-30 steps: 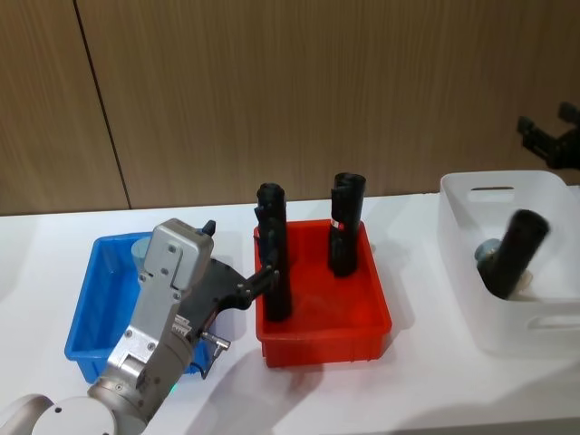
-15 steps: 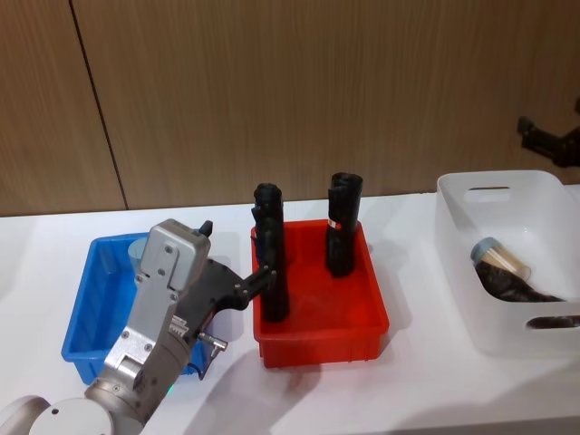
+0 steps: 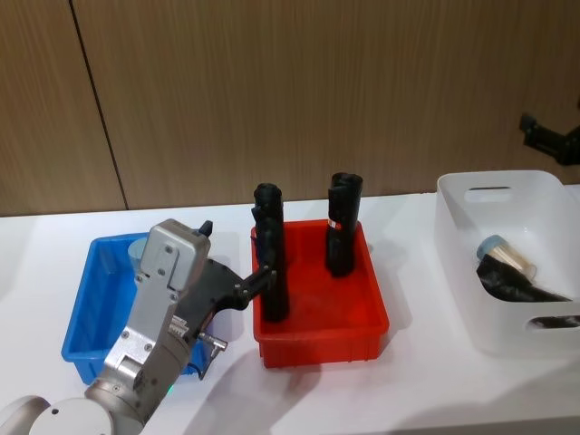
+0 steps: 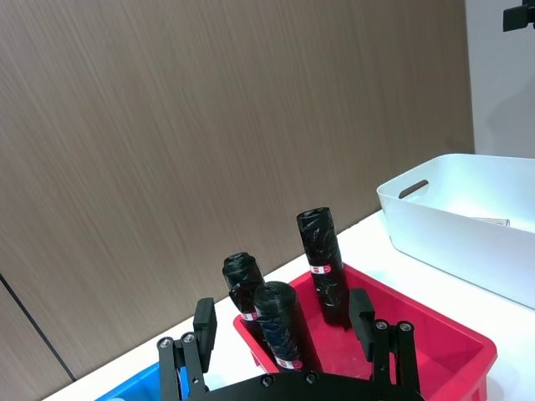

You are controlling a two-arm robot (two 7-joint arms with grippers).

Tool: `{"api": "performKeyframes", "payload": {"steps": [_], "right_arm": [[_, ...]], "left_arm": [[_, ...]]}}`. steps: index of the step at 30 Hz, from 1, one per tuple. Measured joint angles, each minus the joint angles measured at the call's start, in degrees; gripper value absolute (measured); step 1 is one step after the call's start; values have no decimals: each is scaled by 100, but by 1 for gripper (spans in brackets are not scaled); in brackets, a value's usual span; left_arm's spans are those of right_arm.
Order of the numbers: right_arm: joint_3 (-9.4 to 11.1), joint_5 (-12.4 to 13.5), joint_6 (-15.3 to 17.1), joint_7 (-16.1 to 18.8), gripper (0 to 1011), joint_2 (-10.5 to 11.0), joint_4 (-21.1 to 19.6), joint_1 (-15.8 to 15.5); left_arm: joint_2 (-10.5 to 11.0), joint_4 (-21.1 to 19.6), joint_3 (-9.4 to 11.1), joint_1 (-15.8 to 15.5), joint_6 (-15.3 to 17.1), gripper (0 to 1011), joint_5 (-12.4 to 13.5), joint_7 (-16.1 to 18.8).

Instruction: Pick the cotton swabs from the blue box and place them into the white box.

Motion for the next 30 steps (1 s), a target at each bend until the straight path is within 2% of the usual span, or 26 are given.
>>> {"api": "performKeyframes", "payload": {"steps": [30], "right_arm": [[11, 22, -25, -6, 1002, 12, -51, -33]], "left_arm": [[0, 0, 0, 0, 0, 1004, 0, 0]]}}
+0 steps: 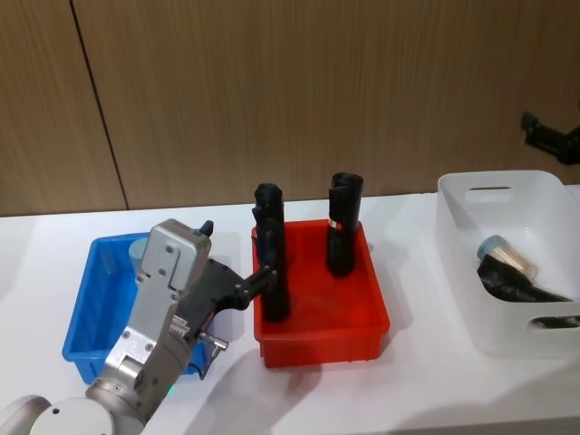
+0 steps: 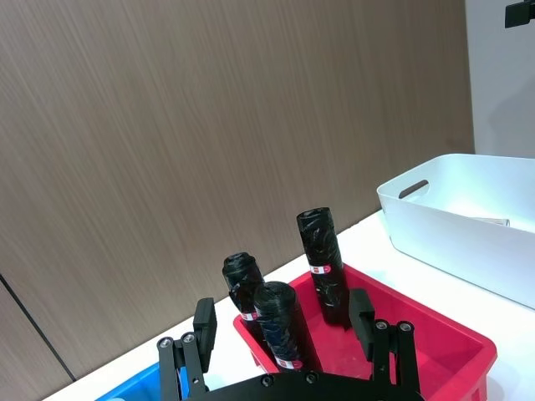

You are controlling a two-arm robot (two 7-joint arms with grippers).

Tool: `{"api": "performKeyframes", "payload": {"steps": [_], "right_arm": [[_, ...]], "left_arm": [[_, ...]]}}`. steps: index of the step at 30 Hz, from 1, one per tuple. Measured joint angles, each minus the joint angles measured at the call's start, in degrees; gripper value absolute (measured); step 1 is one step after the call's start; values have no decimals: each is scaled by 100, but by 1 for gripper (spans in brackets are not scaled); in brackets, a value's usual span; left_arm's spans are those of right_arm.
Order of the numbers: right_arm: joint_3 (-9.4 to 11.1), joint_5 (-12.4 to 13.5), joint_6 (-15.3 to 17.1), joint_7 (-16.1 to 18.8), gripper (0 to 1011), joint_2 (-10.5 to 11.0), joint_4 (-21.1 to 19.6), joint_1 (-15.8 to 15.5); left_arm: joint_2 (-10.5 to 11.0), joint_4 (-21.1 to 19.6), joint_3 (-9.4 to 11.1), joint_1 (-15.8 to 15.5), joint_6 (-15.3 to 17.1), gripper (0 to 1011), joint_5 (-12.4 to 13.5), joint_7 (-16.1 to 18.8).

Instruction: Pick the cotton swabs from the blue box and place them into the white box.

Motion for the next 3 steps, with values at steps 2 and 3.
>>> {"api": "performKeyframes", "payload": {"steps": [2, 3], "right_arm": [[0, 0, 0, 0, 1002, 0, -1, 0], [0, 0, 0, 0, 1002, 0, -1, 0]], "left_arm": [[0, 0, 0, 0, 0, 1004, 0, 0], [0, 0, 0, 0, 0, 1004, 0, 0]]}}
